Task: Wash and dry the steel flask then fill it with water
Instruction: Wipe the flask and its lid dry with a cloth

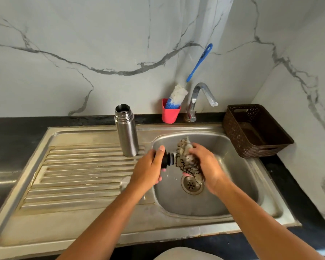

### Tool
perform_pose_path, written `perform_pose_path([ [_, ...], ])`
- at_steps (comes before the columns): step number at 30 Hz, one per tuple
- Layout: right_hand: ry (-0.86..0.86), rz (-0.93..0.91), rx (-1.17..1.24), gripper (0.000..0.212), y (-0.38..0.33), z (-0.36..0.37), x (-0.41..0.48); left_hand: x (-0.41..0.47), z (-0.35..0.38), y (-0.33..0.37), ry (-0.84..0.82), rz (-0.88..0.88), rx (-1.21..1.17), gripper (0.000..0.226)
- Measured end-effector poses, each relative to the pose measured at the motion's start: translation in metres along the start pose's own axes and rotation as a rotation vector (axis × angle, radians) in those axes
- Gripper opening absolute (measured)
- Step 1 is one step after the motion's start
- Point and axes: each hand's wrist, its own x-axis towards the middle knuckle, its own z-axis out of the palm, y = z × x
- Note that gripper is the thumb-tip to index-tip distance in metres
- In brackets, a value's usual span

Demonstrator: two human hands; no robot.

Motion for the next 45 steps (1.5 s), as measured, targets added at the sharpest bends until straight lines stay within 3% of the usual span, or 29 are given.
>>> perform_pose_path([
  [4,-0.076,-0.257,-0.526,0.033,0.017,-0.003,-0.018,-0.002,0.035,0.012,0.030,-0.191,-0.049,0.073],
  [6,-0.103,-0.448,-0.838,0.048,0.027,-0.016,-0.023,-0.002,0.045,0.012,0.018,-0.308,-0.079,0.073],
  [8,-0.084,-0.519,-0.949,0.045,0.030,-0.030,-0.026,-0.005,0.054,0.016,-0.035,-0.324,-0.076,0.070],
  [10,-0.087,-0.404,-0.866,0.030,0.022,-0.044,-0.022,-0.006,0.069,0.017,-0.076,-0.183,0.044,0.062],
  [11,-0.115,-0.249,-0.752,0.024,0.014,-0.051,-0.017,-0.008,0.075,0.020,-0.078,-0.084,0.169,0.058],
  [13,-0.192,0.081,-0.581,0.026,-0.003,-0.068,-0.005,-0.011,0.085,0.029,-0.048,0.103,0.380,0.050],
  [15,-0.231,0.151,-0.638,0.032,-0.010,-0.083,0.004,-0.011,0.098,0.032,-0.079,0.197,0.435,0.050],
  [17,-0.149,-0.091,-0.864,0.039,-0.007,-0.088,0.005,-0.003,0.110,0.030,-0.117,0.107,0.352,0.056],
  [20,-0.070,-0.497,-1.052,0.040,0.013,-0.085,-0.016,0.008,0.120,0.033,-0.102,-0.222,-0.129,0.074],
  [23,-0.152,-0.573,-1.138,0.050,0.025,-0.093,-0.030,0.007,0.133,0.031,-0.088,-0.333,-0.181,0.059],
  [26,-0.088,-0.532,-1.120,0.051,0.028,-0.107,-0.014,0.003,0.151,0.022,-0.101,-0.257,-0.144,0.056],
  [28,-0.133,-0.400,-1.077,0.050,0.017,-0.110,0.006,0.002,0.158,0.019,-0.048,-0.132,-0.010,0.058],
  [31,-0.304,0.167,-0.693,0.036,-0.010,-0.129,0.029,-0.003,0.161,0.030,0.040,0.121,0.179,0.065],
  [33,-0.327,0.286,-0.537,0.037,-0.016,-0.137,0.033,-0.006,0.162,0.037,0.041,0.224,0.218,0.070],
  [36,-0.104,-0.038,-0.650,0.030,0.001,-0.129,0.025,0.016,0.158,0.037,0.108,0.019,0.105,0.050],
  [38,-0.110,-0.254,-0.797,0.024,0.019,-0.125,0.011,0.032,0.153,0.026,0.186,-0.107,0.016,0.038],
  [39,-0.140,-0.274,-0.830,0.023,0.030,-0.119,0.003,0.034,0.153,0.023,0.181,-0.138,0.006,0.036],
  [41,-0.076,-0.089,-0.563,0.021,0.040,-0.101,-0.007,0.033,0.166,0.008,0.135,-0.248,-0.029,0.033],
  [43,0.065,0.134,-0.121,0.019,0.041,-0.086,-0.005,0.024,0.181,-0.004,0.172,-0.383,-0.357,0.026],
  [45,0.099,0.080,-0.075,0.017,0.039,-0.083,0.010,0.025,0.191,-0.002,0.223,-0.399,-0.524,0.027],
])
